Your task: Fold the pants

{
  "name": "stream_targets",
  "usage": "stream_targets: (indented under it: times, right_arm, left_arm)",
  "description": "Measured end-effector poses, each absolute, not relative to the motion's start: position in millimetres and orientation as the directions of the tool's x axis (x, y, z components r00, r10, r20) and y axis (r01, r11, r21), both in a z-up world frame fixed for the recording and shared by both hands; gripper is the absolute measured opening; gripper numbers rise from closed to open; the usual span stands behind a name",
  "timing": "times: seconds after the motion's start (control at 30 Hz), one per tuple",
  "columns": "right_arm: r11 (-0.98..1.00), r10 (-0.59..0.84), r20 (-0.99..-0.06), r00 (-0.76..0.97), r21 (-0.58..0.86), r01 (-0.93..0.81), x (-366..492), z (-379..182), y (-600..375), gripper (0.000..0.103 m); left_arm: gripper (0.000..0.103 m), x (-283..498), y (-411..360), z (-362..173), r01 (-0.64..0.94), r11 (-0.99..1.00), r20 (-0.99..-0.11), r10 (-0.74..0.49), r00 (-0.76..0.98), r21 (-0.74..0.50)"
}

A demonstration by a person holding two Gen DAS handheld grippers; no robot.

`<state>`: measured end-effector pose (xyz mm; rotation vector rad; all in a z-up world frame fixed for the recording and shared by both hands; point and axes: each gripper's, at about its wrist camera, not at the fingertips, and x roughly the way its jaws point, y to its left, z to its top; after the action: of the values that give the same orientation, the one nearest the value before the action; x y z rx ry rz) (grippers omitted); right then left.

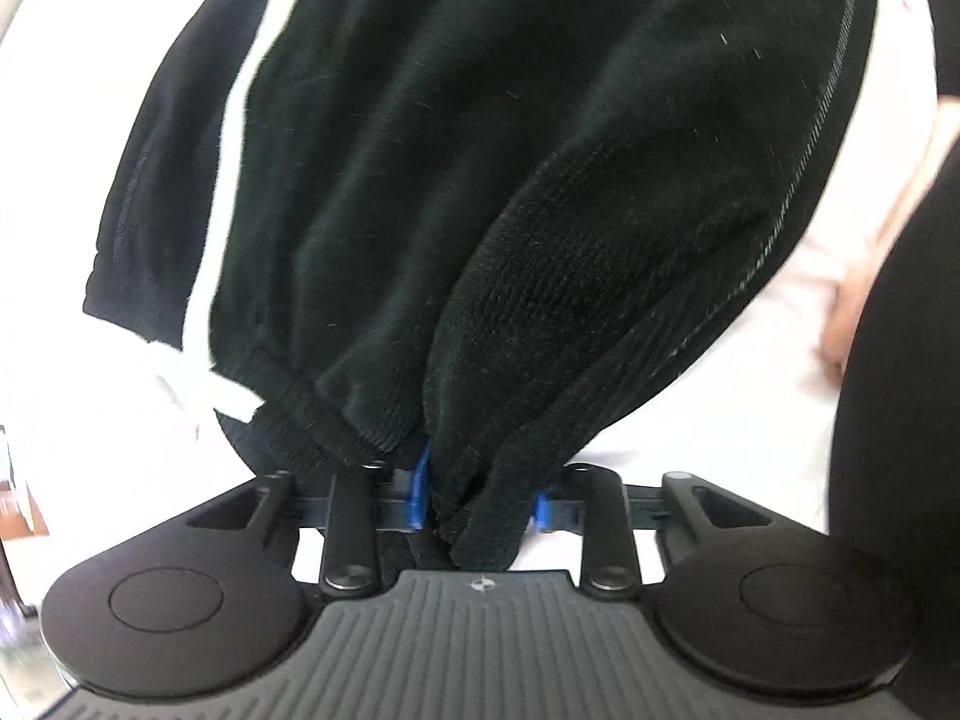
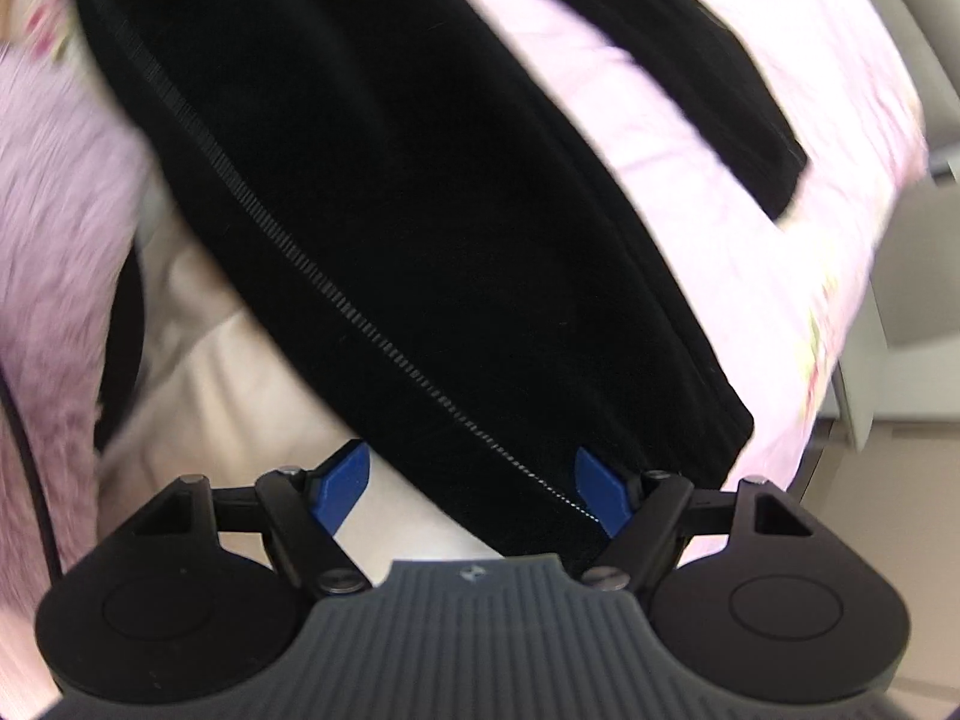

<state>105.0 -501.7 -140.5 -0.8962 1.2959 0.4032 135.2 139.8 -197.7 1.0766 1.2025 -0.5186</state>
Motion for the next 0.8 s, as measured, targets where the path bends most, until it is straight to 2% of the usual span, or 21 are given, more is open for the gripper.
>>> stream_targets:
  times: [0.23, 0.33, 0.4, 0.43, 0.47, 0.5, 0.53, 0.6, 0.8]
  right_arm:
    - [0.459, -0.22, -0.932, 0.286, -0.358, -0.813, 98, -158, -477, 0.073]
    - [0.438, -0.208, -0.927, 0.311, -0.373, -0.818, 97, -163, -469, 0.066]
    - [0.443, -0.206, -0.93, 0.303, -0.365, -0.819, 98, -166, -466, 0.048]
    - [0.446, -0.209, -0.927, 0.312, -0.374, -0.813, 97, -166, -465, 0.043]
    - [0.449, -0.21, -0.92, 0.331, -0.391, -0.803, 94, -165, -464, 0.025]
    - [0.456, -0.215, -0.913, 0.348, -0.409, -0.791, 92, -163, -461, 0.015]
    - [0.473, -0.211, -0.909, 0.358, -0.416, -0.777, 91, -159, -462, 0.014]
    - [0.535, -0.19, -0.903, 0.386, -0.425, -0.73, 90, -144, -465, 0.006]
    - [0.637, -0.19, -0.811, 0.554, -0.531, -0.559, 100, -94, -479, 0.001]
  left_arm:
    - [0.029, 144, 143, -172, 0.686, 0.597, -0.905, 0.2, 0.376, 0.417]
    - [0.028, 150, 141, -161, 0.62, 0.664, -0.897, 0.192, 0.398, 0.417]
    - [0.027, 145, 144, -156, 0.579, 0.701, -0.89, 0.187, 0.415, 0.417]
    - [0.027, 144, 145, -154, 0.565, 0.71, -0.886, 0.185, 0.425, 0.419]
    - [0.027, 143, 145, -152, 0.55, 0.721, -0.881, 0.181, 0.438, 0.421]
    - [0.026, 142, 142, -146, 0.535, 0.733, -0.877, 0.178, 0.446, 0.421]
    - [0.026, 138, 137, -135, 0.52, 0.743, -0.872, 0.176, 0.456, 0.422]
    - [0.026, 132, 136, -126, 0.486, 0.77, -0.867, 0.168, 0.47, 0.413]
    - [0.026, 140, 148, -102, 0.378, 0.856, -0.853, 0.129, 0.506, 0.354]
